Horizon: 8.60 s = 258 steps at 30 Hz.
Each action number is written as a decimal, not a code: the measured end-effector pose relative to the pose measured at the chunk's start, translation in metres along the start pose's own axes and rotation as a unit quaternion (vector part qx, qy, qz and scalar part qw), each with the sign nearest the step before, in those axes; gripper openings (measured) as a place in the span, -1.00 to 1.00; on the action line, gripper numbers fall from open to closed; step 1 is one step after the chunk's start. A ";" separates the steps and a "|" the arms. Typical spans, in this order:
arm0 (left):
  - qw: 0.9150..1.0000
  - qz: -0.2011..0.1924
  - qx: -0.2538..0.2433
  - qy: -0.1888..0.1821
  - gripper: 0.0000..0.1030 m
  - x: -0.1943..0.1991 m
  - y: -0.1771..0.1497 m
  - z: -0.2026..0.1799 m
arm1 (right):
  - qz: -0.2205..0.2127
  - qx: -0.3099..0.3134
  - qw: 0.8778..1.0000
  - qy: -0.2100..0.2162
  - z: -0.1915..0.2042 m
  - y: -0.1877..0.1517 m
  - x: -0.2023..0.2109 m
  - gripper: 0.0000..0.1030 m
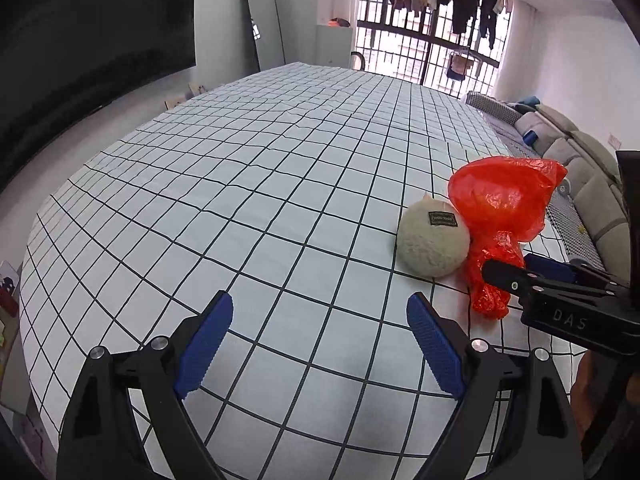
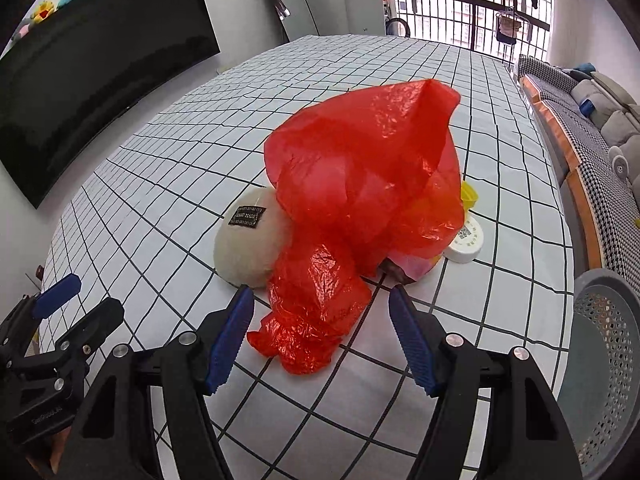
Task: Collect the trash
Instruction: 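Move both tools back to the table toward the red plastic bag, then grasp the red plastic bag with the right gripper and lift it toward the basket, then carry the red bag toward the basket with the right gripper while the left gripper grasps the cream ball, then carry the bag and cream ball over the grey basket and open both grippers, then move both tools back from the basket toward the table items, then grasp the white round QR-code lid with the right gripper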
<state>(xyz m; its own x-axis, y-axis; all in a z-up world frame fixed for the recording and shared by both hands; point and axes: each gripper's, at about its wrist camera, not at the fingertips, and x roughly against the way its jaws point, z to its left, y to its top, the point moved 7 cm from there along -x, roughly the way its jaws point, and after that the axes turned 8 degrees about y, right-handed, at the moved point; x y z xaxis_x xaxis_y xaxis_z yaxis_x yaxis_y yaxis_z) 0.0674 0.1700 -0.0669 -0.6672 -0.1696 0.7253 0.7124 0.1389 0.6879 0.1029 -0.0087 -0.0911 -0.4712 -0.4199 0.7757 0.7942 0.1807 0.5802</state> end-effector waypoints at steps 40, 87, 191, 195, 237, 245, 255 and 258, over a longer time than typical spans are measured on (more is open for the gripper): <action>0.998 0.015 -0.052 -0.045 0.69 -0.002 0.017 -0.066 | -0.086 -0.088 0.991 -0.059 -0.099 -0.055 0.105 -0.23; 0.996 0.022 -0.081 -0.038 0.09 -0.019 0.020 -0.108 | -0.101 -0.147 0.982 -0.058 -0.155 -0.091 0.133 -0.23; 0.953 0.036 -0.242 -0.180 0.46 0.005 -0.044 -0.399 | -0.094 -0.237 0.959 -0.122 -0.301 -0.168 0.176 0.17; 0.954 0.027 -0.238 -0.182 0.49 0.010 -0.041 -0.398 | -0.102 -0.235 0.958 -0.128 -0.295 -0.171 0.186 0.22; 0.996 -0.020 -0.070 -0.042 0.84 0.003 0.025 -0.121 | -0.077 -0.065 0.994 -0.039 -0.118 -0.047 0.097 0.36; 0.998 -0.018 -0.056 -0.028 0.84 -0.022 0.030 -0.103 | -0.036 -0.036 0.997 -0.056 -0.117 -0.015 0.043 0.36; 0.998 -0.015 -0.046 -0.038 0.84 -0.031 0.029 -0.101 | -0.001 -0.022 0.996 -0.081 -0.131 0.012 0.003 0.36; 0.998 -0.014 -0.039 -0.041 0.84 -0.033 0.030 -0.099 | 0.007 -0.013 0.996 -0.090 -0.131 0.017 -0.004 0.36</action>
<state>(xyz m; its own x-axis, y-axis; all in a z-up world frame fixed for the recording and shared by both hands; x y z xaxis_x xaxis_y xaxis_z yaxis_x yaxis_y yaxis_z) 0.1318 0.0834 -0.0727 -0.7004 -0.0907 0.7079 0.7058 0.0588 0.7059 0.1688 -0.1208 -0.1174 -0.5197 -0.2512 0.8166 0.8092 0.1619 0.5648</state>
